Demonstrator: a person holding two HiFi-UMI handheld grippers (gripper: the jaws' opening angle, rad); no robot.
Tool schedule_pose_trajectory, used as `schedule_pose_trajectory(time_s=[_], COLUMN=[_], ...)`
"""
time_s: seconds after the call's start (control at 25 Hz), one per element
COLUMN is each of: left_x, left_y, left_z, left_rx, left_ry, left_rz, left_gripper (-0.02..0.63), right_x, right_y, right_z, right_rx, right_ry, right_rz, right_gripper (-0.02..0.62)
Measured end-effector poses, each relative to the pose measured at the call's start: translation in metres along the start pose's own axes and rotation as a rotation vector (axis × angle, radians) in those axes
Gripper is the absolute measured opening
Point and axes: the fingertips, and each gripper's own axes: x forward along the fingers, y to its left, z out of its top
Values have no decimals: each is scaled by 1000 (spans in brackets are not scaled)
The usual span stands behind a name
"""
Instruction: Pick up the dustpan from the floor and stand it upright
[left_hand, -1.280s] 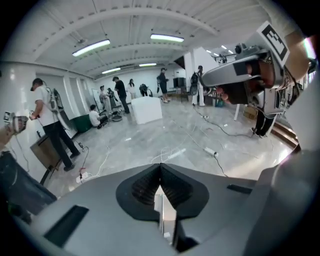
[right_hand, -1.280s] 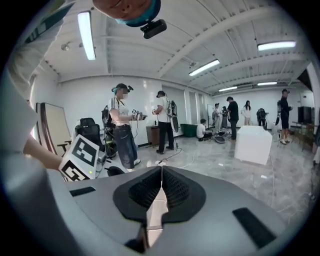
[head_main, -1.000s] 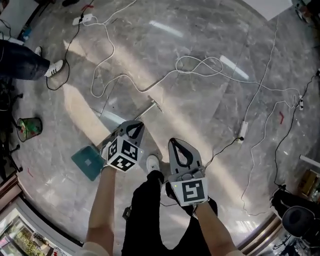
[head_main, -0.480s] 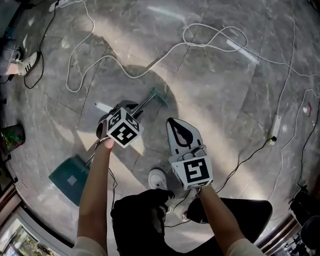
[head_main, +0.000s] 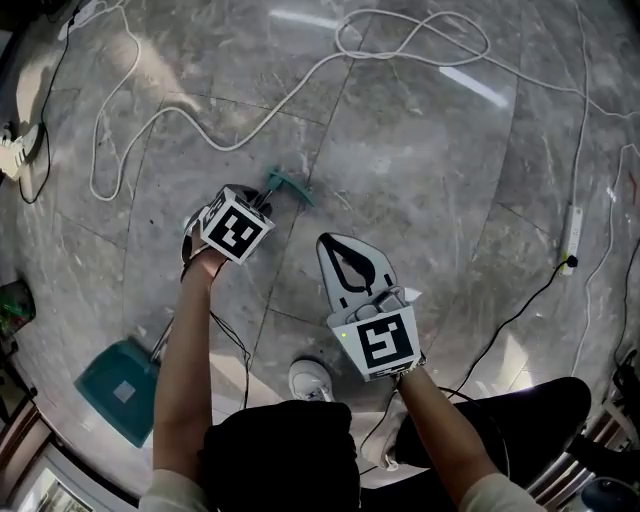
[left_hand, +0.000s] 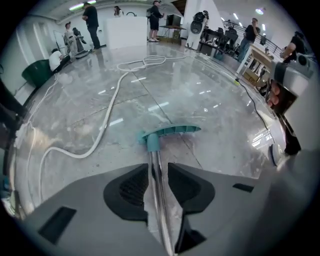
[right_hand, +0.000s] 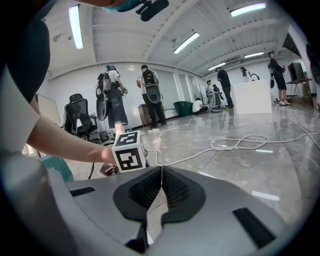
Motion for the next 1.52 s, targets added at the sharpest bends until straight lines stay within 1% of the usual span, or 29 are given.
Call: schedule_pose_trajectory(time_s=[0.16,0.24,0.36,0.44,0.56,0.6,0.76,0.88,0.96,1.12,1.24,1.36,1.44,1.52], left_x=[6,11,18,17,15,15,6,-27,-69,-178,-251,-313,-352,-391], left_y=[3,4,4,4,4,4,2,3,3,-12,-27,-32,-37,-44], left_z=[-4,-4,-5,-5,-5,-6,-5,2,14,30,30,29,28,27], left_rx=[10,19,32,16,-51,-59,-50,-64,-52,-38,-19,-9,1,22], left_ry=[50,65,107,125,109,107,97,61,10,-125,-172,-212,-254,-308], left_rz=[-2,4,2,-12,-15,-7,5,12,27,41,37,39,37,33], left_gripper=[109,109,106,104,91,89,89,87,86,84,84,83,81,81], right_x=[-4,-3,0,2,4,5,10,11,6,-25,-51,-75,-93,-111], right_y=[6,11,14,13,10,9,5,4,7,31,56,88,107,124], right_z=[-2,1,1,3,9,11,21,36,64,155,224,282,318,356], right_rx=[3,-35,-59,-72,-70,-67,-73,-69,-86,-110,-85,-107,-79,-4], right_ry=[16,-1,12,22,6,-3,-34,-31,-42,-58,-64,-40,-55,-109], right_rz=[19,37,53,59,54,51,54,53,47,82,96,138,151,138], right_gripper=[18,18,18,18,18,18,18,18,18,18,18,18,18,18])
